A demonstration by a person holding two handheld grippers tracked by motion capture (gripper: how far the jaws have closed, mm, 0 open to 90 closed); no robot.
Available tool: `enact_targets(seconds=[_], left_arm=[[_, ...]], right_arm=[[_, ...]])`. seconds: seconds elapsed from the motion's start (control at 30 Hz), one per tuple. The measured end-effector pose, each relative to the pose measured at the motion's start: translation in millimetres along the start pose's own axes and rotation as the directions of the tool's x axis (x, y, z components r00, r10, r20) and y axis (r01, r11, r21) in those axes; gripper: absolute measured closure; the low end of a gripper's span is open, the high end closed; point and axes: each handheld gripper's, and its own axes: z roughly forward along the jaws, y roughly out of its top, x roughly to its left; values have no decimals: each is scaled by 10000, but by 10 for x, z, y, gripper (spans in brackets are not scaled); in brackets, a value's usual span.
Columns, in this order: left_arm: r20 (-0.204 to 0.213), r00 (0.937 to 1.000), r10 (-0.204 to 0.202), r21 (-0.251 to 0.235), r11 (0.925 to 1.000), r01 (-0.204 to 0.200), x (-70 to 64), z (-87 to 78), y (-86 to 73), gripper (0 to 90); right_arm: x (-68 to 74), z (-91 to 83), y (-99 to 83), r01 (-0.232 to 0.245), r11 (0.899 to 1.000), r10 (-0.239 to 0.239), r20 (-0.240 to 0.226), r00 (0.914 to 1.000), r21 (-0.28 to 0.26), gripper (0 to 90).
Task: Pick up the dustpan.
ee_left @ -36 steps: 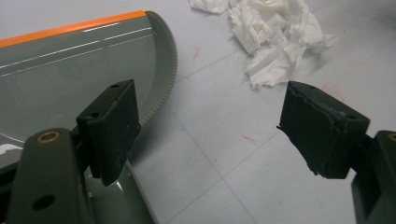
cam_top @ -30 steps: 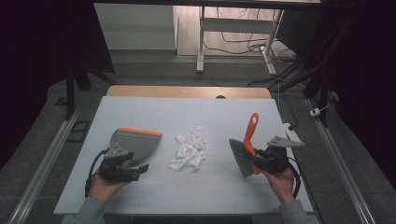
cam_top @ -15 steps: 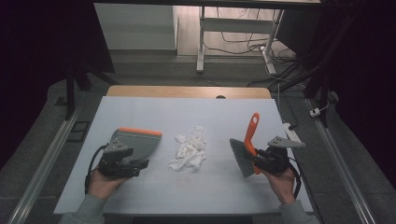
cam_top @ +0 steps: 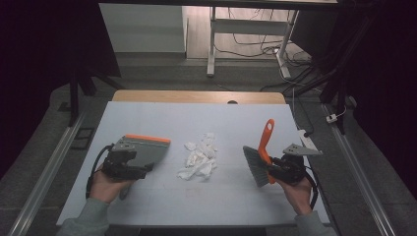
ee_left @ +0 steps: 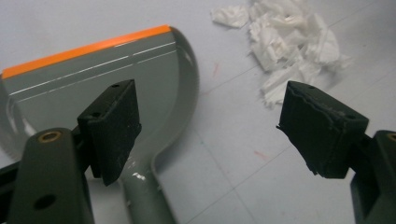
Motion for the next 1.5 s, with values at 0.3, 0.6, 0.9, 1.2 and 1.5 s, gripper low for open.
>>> enact_targets(seconds=[0.3, 0.6, 0.9, 1.2, 1.5], left_arm=[[-696, 9976, -14, 847, 9964, 73, 107, -49, -70, 215], [-1112, 9923, -540, 1751, 9818, 731, 205, 38, -146, 179], [-1124, 9884, -1022, 2232, 9667, 1254, 237, 149, -278, 150], [-1072, 9822, -1542, 2516, 9515, 1769, 313, 360, -379, 126], [-1273, 9716, -1996, 2036, 9534, 2226, 386, 420, -424, 205]], right_arm=[[9, -9, -2, 17, 10000, -17, 128, 9999, 40, 698], [4, -11, -9, -21, 10000, 19, 162, 9999, 80, 698], [-2, -9, -17, -14, 9999, 12, 154, 9999, 111, 698], [7, 0, -19, 30, 9999, -33, 171, 9998, 160, 698], [8, 4, -23, 50, 9998, -54, 229, 9997, 191, 698]])
